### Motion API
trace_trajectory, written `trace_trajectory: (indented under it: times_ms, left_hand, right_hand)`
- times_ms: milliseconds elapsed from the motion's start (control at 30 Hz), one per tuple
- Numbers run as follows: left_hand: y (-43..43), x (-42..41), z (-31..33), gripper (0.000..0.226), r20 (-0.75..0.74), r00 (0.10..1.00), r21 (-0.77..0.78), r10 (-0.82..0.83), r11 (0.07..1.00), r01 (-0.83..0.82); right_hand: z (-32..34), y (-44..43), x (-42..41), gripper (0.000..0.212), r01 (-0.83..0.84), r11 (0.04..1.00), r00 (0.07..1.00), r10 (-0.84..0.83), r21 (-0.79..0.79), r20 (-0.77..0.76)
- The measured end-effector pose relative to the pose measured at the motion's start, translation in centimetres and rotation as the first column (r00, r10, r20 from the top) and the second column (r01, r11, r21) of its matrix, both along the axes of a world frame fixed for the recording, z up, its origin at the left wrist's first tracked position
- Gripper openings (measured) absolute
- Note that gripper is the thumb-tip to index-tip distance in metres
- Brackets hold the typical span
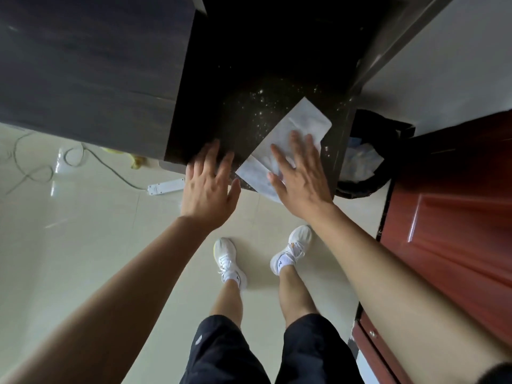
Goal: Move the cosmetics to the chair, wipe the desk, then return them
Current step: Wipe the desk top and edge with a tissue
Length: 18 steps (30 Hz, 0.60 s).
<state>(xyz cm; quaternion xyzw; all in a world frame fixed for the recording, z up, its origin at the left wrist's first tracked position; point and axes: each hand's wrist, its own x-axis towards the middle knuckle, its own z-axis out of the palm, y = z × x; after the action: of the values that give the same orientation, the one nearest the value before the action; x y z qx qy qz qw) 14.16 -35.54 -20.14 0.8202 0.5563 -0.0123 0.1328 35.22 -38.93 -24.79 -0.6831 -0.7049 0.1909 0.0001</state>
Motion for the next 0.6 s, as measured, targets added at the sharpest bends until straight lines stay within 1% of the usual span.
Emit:
trace_trajectory:
  times_ms: [67, 133, 300, 400, 533, 600]
  left_hand:
    - [0.5, -0.2, -1.5, 0.058, -0.02, 0.999, -0.066, 0.031, 0.997, -0.033]
    - [0.6, -0.4, -2.7, 0.059, -0.01, 0.999, -0.114, 0.04, 0.993, -0.041]
    - [0.3, -0.4, -3.4, 0.059, 0.031, 0.998, -0.132, 0.063, 0.99, -0.058]
    - [0.4, -0.6, -3.5, 0.058, 0.048, 0.997, -0.131, 0.059, 0.99, -0.052]
    - [0.4, -0.5, -3.7, 0.059, 0.062, 0.996, -0.136, 0.071, 0.989, -0.061]
    - [0.3, -0.6, -3.8, 0.058, 0.054, 0.995, -0.136, 0.088, 0.988, -0.08]
  right_hand:
    - [-0.9, -0.4, -0.3, 0.063, -0.045, 0.998, 0.998, 0.047, -0.039, 0.05]
    - [-1.3, -1.2, -0.2, 0.063, -0.066, 0.996, 0.996, 0.07, -0.051, 0.062]
    - [-1.0, -1.1, 0.7, 0.064, -0.156, 0.979, 0.983, 0.167, -0.132, 0.078]
    - [-0.8, 3.2, 0.1, 0.067, -0.194, 0.969, 0.978, 0.203, -0.15, 0.052]
    - [-1.0, 11.6, -1.9, 0.066, -0.156, 0.977, 0.985, 0.165, -0.144, 0.051]
    - [-0.9, 14.2, -2.1, 0.066, -0.142, 0.979, 0.987, 0.152, -0.147, 0.059]
